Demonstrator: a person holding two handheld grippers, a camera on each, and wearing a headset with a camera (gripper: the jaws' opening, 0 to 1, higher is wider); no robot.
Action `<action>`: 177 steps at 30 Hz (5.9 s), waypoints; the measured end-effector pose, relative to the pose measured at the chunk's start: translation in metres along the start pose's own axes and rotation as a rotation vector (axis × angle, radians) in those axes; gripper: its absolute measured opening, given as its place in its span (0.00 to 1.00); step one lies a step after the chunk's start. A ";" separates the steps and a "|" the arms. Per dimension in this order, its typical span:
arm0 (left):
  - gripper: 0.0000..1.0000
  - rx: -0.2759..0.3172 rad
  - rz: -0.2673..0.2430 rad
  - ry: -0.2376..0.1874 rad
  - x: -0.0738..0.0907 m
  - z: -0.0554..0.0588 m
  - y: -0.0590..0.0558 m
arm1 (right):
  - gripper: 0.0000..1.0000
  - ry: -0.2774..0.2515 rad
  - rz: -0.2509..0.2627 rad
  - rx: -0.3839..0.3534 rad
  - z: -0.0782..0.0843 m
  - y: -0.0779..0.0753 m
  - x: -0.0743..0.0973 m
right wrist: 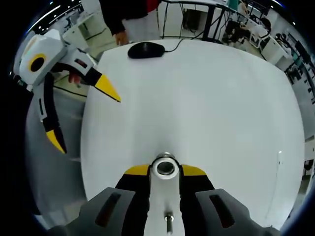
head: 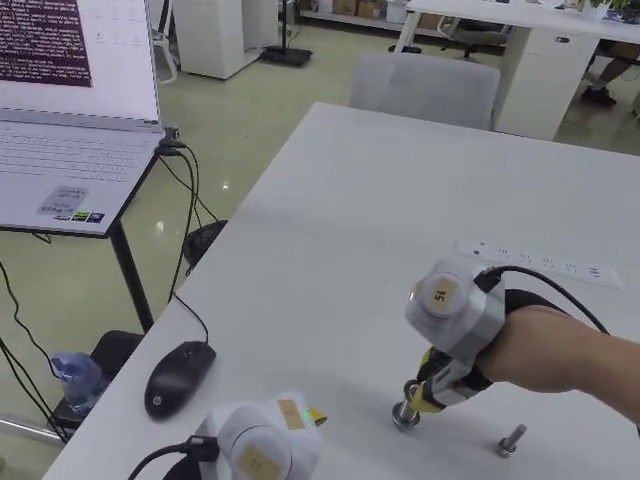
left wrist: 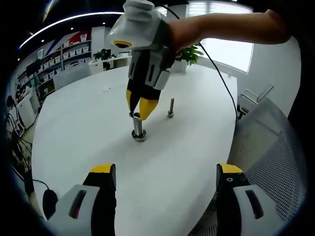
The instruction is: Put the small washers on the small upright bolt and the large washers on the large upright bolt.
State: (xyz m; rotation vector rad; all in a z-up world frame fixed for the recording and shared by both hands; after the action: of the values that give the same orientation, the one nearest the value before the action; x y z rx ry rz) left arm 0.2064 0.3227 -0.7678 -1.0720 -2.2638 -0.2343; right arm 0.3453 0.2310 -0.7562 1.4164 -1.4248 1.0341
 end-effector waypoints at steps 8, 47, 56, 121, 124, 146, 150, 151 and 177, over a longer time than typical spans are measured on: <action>0.83 0.003 0.000 0.001 0.001 0.002 0.000 | 0.22 -0.002 -0.003 -0.007 -0.001 -0.001 -0.003; 0.79 0.015 0.009 -0.006 0.001 0.004 0.000 | 0.22 0.110 0.013 0.214 -0.009 0.003 -0.010; 0.79 0.024 0.007 -0.006 0.001 0.007 0.000 | 0.22 0.118 -0.007 0.195 -0.006 -0.001 -0.020; 0.80 0.002 0.017 -0.010 0.000 -0.002 -0.005 | 0.38 -0.118 0.052 0.026 0.002 -0.004 0.013; 0.80 0.003 0.016 -0.014 0.001 -0.004 -0.004 | 0.39 -0.171 0.076 -0.003 0.008 -0.005 0.027; 0.81 0.043 -0.030 -0.065 0.016 -0.014 -0.006 | 0.47 -0.530 0.238 -0.311 0.097 0.024 0.108; 0.82 0.052 -0.033 -0.057 0.016 -0.011 -0.008 | 0.50 -0.597 0.236 -0.365 0.114 0.038 0.105; 0.82 0.056 -0.034 -0.058 0.016 -0.011 -0.008 | 0.51 -0.619 0.234 -0.393 0.118 0.040 0.104; 0.97 0.115 -0.040 -0.073 0.032 -0.002 -0.023 | 0.94 -0.797 0.247 -0.597 0.161 0.118 0.076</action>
State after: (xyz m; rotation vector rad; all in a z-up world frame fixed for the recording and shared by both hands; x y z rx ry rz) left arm 0.1743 0.3271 -0.7445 -0.9906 -2.3346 -0.0813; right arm 0.2249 0.0564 -0.7297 1.2479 -2.2791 0.0869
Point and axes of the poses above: the centre of the closed fingertips' face, and the gripper's own axes: x roughly backward along the fingers, y roughly to its left, z roughly out of its underside, the point moved 6 cm from there along x, roughly backward along the fingers
